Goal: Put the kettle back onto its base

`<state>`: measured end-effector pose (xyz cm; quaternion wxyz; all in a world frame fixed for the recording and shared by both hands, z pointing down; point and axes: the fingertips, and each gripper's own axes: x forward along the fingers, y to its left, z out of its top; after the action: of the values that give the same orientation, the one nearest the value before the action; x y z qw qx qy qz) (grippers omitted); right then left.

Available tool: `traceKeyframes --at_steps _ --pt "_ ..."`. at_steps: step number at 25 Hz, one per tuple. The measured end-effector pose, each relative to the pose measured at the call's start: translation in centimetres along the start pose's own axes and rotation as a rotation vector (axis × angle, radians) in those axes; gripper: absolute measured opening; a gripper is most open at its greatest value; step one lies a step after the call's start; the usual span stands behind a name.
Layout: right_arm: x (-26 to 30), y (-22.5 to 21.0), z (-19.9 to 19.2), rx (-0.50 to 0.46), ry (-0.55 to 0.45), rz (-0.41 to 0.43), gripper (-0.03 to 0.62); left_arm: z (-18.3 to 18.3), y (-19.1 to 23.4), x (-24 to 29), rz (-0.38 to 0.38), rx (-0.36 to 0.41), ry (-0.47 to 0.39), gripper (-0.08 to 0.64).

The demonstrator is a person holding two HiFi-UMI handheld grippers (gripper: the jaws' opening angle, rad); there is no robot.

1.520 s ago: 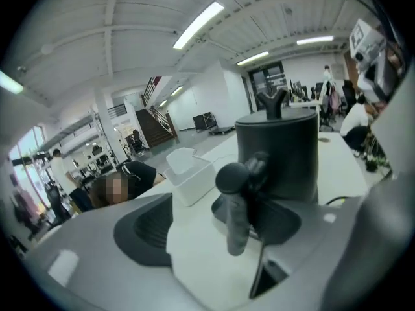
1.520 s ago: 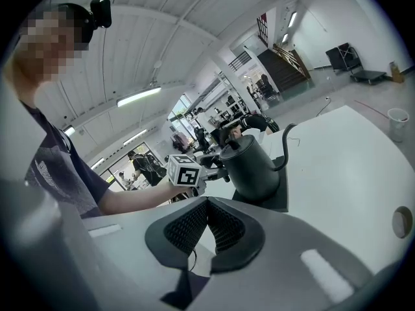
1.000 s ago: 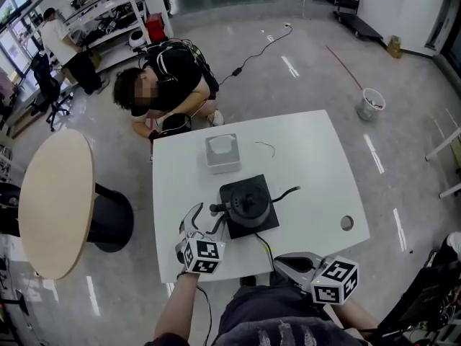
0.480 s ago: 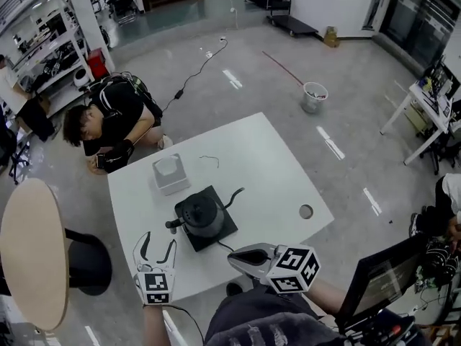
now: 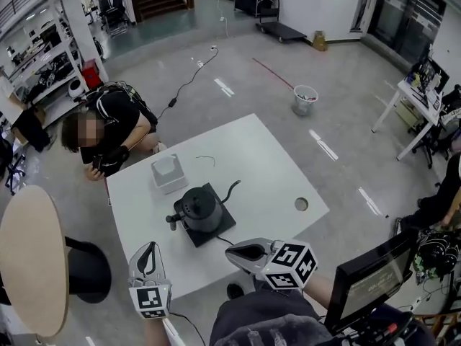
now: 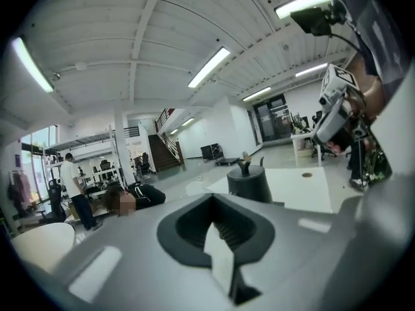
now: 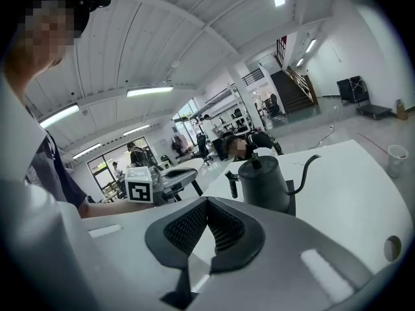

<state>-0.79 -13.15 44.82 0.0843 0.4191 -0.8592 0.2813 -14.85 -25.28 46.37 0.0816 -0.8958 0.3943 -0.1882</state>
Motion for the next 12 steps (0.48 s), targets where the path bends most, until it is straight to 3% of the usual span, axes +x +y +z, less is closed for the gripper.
traceKeyframes --at_steps 6,12 --pt "-0.9 -0.1 -1.0 0.003 0.004 -0.056 0.000 -1.4 -3.4 -0.4 -0.079 0.015 0.020 0.000" --pt "-2.1 0.7 -0.2 -0.021 -0.038 -0.023 0.000 0.2 -4.9 -1.9 -0.068 0.020 0.012 0.000"
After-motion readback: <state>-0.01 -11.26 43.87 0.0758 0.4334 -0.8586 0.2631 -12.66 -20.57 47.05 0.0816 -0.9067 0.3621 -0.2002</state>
